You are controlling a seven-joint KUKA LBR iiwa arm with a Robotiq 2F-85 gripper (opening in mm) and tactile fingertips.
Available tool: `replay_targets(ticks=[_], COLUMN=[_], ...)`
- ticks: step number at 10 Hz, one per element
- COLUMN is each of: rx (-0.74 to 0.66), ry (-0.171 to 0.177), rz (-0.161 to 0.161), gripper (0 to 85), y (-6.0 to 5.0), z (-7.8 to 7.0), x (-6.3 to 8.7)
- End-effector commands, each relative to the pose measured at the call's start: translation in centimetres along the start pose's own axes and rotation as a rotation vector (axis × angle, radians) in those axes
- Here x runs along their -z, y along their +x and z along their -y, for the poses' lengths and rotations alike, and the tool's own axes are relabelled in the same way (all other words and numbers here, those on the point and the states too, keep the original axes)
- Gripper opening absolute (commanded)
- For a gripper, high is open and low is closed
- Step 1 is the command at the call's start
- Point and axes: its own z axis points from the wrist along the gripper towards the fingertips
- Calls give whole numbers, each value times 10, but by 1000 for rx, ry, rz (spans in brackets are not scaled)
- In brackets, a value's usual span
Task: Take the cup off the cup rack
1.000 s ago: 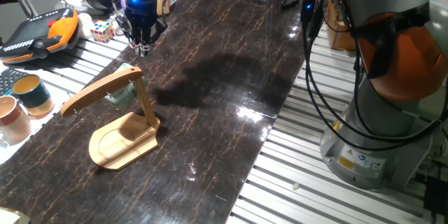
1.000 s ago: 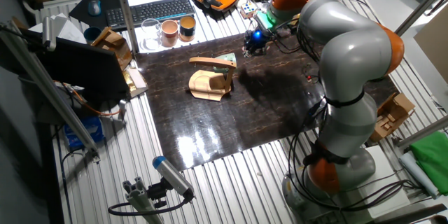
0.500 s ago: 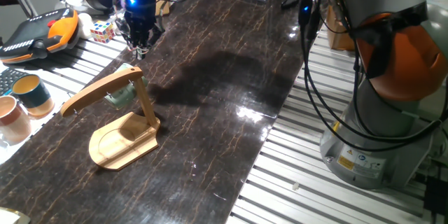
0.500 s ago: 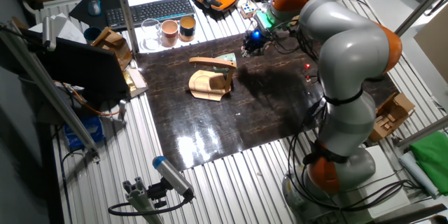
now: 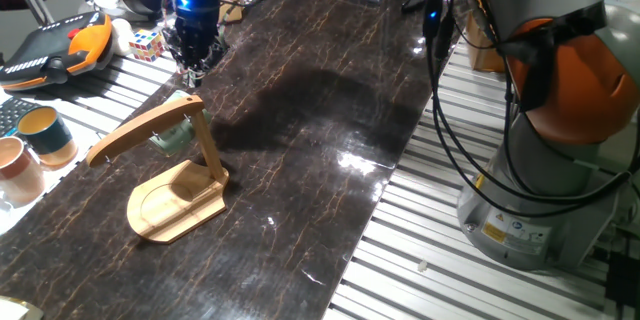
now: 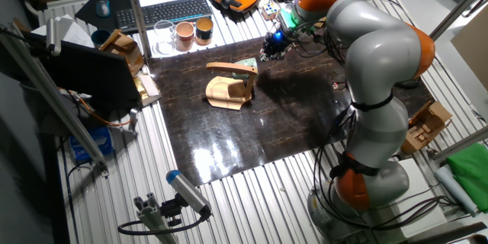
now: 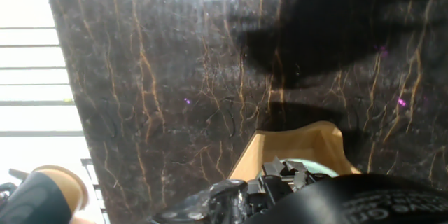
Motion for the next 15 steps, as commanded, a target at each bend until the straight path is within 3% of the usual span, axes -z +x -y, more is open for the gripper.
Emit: replay_targets(ticks=[1,3,6,7,15], rx=[-13,-32,-49,-66,-130], ry=[7,21,20,21,34], rz=[0,-17,-36,-42,-101], gripper=[7,13,250,280,280], y=[0,0,0,0,2], z=[0,-2,-3,-3,-7], x=[-1,-2,-5,-6,-16])
